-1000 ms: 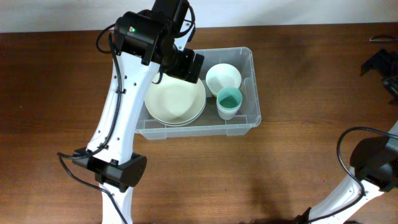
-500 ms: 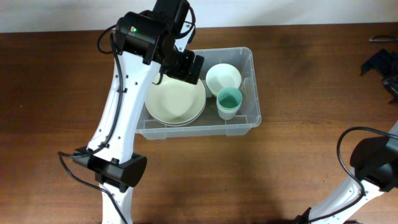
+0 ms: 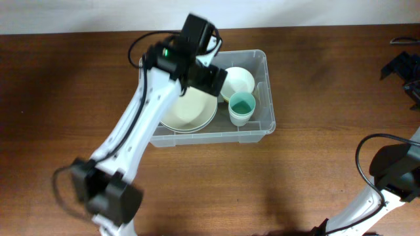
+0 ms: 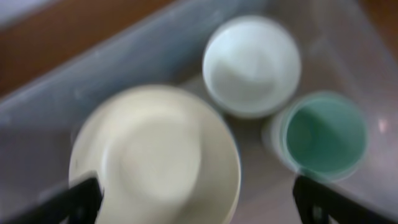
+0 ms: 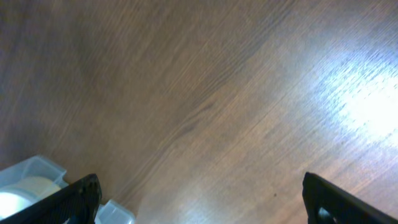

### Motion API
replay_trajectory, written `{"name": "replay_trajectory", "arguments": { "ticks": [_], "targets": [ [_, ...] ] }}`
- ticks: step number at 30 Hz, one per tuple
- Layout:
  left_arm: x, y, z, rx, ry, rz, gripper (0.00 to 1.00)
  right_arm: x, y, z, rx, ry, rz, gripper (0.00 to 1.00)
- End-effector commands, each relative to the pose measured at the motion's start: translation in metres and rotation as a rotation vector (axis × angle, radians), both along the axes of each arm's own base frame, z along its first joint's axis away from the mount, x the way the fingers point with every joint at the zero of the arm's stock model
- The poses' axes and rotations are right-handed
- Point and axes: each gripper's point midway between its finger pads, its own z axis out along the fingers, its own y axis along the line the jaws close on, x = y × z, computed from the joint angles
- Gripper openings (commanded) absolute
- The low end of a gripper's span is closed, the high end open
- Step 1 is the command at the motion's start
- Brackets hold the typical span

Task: Pack container

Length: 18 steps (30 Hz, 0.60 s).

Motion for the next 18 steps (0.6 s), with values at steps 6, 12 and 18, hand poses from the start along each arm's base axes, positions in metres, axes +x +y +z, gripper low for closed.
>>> {"name": "replay_trajectory", "arguments": {
  "ticks": [6,12,18],
  "targets": [
    [-0.04,0.065,-0.008,-0.05,-0.216,0.046,0.99,0.0,0.002,0.001,0.0,-0.002,0.01,0.99],
    [-0.059,0.113,-0.023,-0.177,-0.419,0.121,0.99,0.0,0.002,0.001,0.0,-0.002,0.01,0.99],
    [-0.098,0.141,-0.016,-0.264,-0.686,0.146,0.99,0.0,0.002,0.001,0.0,-0.002,0.01,0.99]
  ]
}}
